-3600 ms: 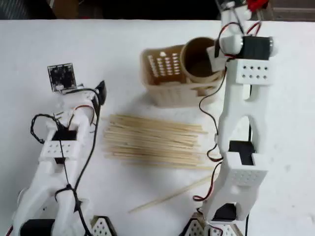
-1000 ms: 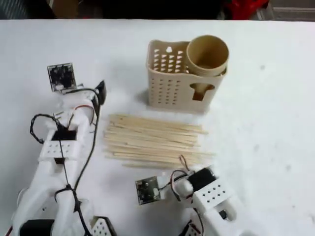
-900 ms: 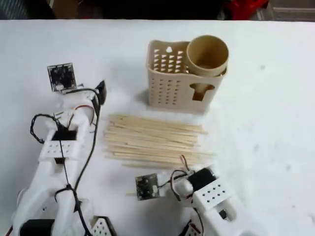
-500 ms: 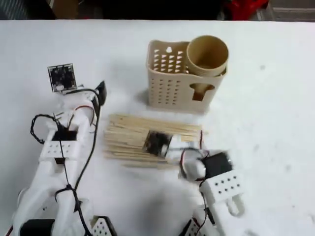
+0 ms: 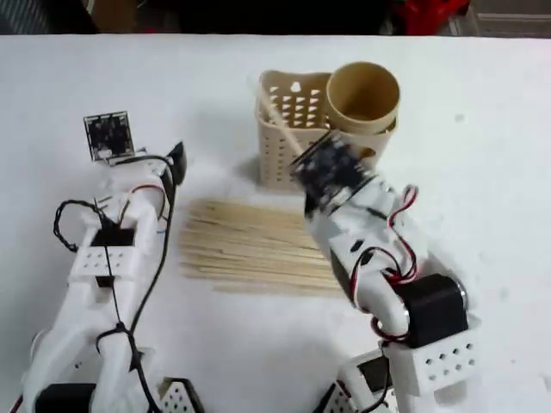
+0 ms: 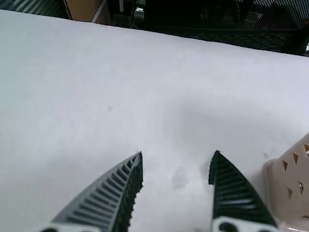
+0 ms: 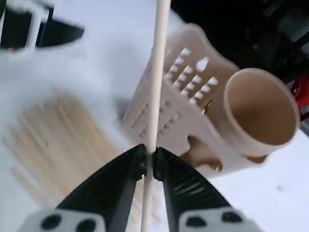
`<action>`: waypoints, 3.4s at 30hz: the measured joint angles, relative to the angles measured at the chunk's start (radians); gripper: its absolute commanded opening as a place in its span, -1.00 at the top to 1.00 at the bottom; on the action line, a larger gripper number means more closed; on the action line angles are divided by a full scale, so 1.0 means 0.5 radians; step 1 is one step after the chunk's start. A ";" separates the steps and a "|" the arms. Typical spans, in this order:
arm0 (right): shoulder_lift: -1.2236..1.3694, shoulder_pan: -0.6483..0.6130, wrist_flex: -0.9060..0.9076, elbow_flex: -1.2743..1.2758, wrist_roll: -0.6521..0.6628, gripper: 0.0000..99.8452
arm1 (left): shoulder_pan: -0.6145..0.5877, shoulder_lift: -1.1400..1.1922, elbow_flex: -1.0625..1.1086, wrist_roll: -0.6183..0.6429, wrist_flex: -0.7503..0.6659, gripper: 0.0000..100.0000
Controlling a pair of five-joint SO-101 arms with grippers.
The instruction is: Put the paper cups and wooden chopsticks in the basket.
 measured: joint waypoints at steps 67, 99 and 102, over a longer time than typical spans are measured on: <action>1.804 -0.552 -1.043 0.611 0.427 0.70 | -0.482 0.878 -0.620 0.015 -0.025 0.53; 1.381 -0.580 -0.629 0.715 0.408 0.86 | -0.479 0.884 -0.620 0.015 0.006 0.53; 1.353 -0.654 -0.660 0.835 0.427 0.85 | -0.479 0.884 -0.620 0.015 0.006 0.53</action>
